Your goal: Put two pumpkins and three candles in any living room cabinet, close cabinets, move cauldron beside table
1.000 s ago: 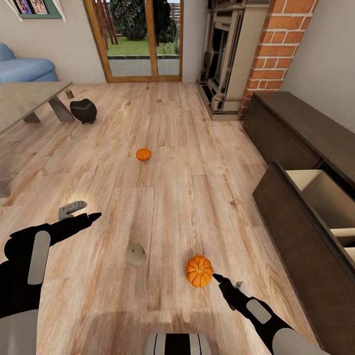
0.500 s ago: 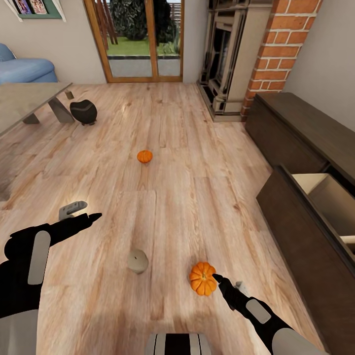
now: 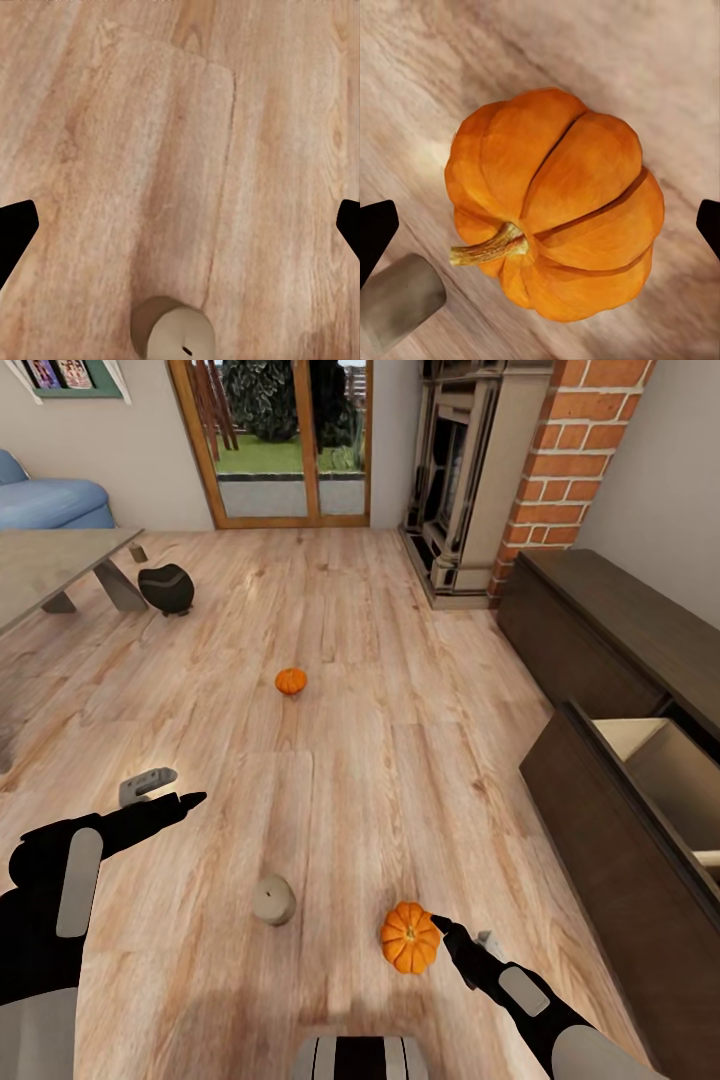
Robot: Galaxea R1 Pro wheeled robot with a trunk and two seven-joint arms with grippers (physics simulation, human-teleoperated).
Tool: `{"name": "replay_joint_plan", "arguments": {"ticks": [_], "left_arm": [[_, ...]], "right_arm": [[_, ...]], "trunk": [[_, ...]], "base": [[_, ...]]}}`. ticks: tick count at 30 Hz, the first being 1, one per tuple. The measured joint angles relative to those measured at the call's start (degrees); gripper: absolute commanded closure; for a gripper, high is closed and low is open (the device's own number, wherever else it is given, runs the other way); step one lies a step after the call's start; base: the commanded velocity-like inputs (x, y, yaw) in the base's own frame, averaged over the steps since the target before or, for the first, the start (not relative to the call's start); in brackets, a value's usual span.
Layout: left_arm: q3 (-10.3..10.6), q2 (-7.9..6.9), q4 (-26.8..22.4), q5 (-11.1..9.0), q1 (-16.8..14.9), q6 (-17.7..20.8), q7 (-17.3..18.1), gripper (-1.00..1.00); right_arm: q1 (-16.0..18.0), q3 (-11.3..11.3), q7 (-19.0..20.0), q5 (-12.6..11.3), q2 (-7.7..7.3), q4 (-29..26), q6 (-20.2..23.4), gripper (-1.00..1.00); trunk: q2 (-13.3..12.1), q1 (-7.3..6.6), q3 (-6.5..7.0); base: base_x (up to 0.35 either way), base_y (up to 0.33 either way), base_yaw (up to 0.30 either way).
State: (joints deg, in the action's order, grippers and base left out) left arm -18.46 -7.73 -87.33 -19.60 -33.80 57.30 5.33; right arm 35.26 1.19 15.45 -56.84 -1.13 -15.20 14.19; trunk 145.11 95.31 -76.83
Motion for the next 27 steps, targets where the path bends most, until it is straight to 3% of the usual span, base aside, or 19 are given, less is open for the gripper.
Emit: {"name": "replay_joint_plan", "arguments": {"ticks": [6, 27], "left_arm": [[0.0, 0.0, 0.0, 0.0, 0.0, 0.0, 0.0, -1.0], [0.0, -0.02, 0.0, 0.0, 0.0, -0.1, 0.0, -1.0]], "right_arm": [[0.0, 0.0, 0.0, 0.0, 0.0, 0.0, 0.0, -1.0], [0.0, 0.0, 0.0, 0.0, 0.11, 0.0, 0.0, -1.0]], "trunk": [[0.0, 0.01, 0.0], [0.2, 0.47, -3.99]], "base": [[0.014, -0.003, 0.0], [0.0, 0.0, 0.0]]}}
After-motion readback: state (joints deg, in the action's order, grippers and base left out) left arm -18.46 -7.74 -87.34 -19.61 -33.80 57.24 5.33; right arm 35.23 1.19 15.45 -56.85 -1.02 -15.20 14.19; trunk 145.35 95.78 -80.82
